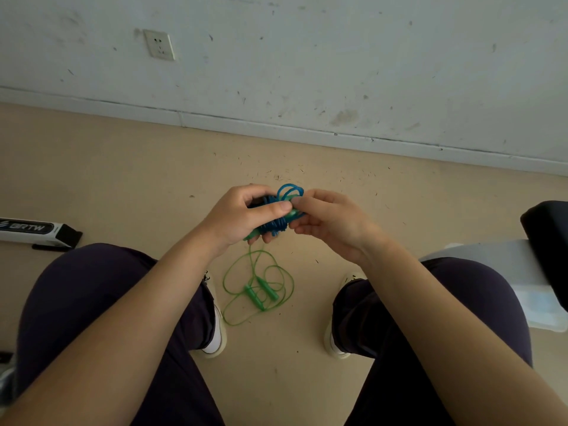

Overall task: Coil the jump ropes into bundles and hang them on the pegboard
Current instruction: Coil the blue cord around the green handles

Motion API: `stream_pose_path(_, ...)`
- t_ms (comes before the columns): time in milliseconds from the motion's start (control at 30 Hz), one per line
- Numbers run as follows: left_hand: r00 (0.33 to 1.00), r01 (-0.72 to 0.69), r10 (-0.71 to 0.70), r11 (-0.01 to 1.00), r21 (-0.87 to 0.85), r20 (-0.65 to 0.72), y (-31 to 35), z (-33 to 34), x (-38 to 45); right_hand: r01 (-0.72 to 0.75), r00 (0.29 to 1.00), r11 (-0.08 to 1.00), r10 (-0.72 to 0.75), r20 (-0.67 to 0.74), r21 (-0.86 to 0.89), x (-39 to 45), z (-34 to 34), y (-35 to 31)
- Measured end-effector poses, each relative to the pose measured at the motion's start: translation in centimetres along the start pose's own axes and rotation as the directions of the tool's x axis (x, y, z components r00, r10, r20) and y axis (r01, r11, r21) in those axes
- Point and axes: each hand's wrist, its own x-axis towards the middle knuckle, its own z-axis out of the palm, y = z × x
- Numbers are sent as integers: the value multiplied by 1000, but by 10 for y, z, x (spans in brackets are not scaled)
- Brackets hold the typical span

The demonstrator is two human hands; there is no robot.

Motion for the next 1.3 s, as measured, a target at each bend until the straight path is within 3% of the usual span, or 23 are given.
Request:
stream_pose_path(133, 1000, 15, -15, 999, -40, -4, 0, 2, 1, 17, 999, 995, -19, 27, 94, 0, 2, 0)
stream_pose_path(467, 998, 60, -59, 995, -82, 22, -1, 4, 1, -59, 986, 998, 55, 155, 24, 4, -4, 2)
stream_pose_path(700, 997, 57, -42, 968, -243, 65, 4, -5, 1, 61, 947, 995, -82, 312, 77, 2, -18, -4)
stream_pose_path(867, 983, 76, -20, 950, -303, 185, 5, -3, -3, 117, 910, 991, -131, 393, 60, 2, -15, -4)
stream_pose_path(1067, 976, 83, -17, 951, -297, 218, 4, -4, -3, 127, 925, 992, -123, 359, 12, 2, -12, -4)
stream_pose_path(1300, 993, 82, -62, 976, -200, 103, 5, -7, 2, 134, 966, 977, -92, 243, -165, 2, -24, -11)
